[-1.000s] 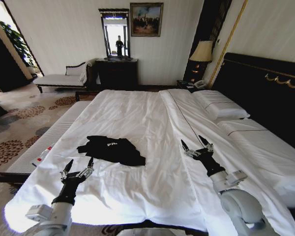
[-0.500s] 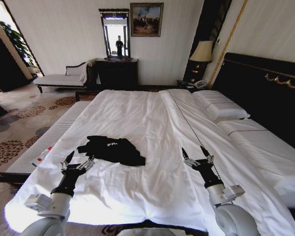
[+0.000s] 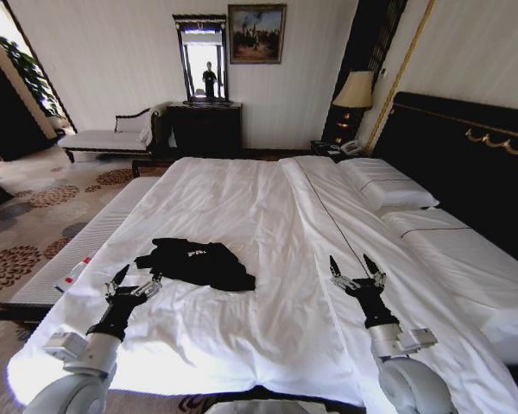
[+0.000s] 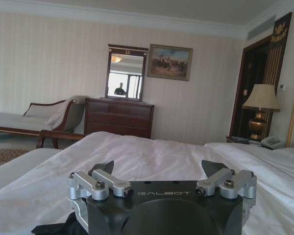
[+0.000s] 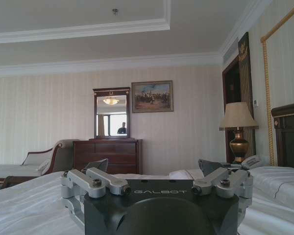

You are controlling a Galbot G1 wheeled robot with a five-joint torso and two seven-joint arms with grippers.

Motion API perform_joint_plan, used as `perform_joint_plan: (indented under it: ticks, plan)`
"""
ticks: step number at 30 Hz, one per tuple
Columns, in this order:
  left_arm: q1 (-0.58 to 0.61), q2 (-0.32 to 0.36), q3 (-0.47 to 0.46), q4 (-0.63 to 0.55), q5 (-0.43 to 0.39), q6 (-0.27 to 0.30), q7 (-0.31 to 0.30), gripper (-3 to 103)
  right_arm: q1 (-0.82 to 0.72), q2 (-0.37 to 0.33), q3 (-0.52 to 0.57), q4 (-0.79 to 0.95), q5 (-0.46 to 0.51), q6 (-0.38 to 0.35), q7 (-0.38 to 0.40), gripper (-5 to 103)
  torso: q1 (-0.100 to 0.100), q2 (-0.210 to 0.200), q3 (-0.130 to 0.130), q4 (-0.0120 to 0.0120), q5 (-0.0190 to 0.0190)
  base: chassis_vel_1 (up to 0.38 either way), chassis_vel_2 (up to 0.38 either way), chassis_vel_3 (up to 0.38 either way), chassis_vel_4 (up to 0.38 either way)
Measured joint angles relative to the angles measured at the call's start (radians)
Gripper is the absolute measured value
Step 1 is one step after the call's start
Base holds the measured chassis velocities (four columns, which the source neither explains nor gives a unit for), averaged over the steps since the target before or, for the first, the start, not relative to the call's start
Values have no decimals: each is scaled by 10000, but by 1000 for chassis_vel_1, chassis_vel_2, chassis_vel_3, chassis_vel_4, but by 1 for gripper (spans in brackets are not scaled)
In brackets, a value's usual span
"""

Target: Fold the clothes on the bed.

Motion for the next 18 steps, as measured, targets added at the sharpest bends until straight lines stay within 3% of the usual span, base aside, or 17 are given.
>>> perform_joint_plan:
  ticks: [7, 18]
  plan:
    - [-8, 121, 6, -103, -61, -123, 123, 100, 33, 84, -100, -75, -90, 127, -5, 100, 0, 0, 0, -2, 0, 0, 0, 0, 0]
    - [228, -232, -34, -164, 21, -388, 84, 100, 69, 289, -194, -108, -198, 214, -15, 100, 0, 0, 0, -1, 0, 0, 0, 0, 0]
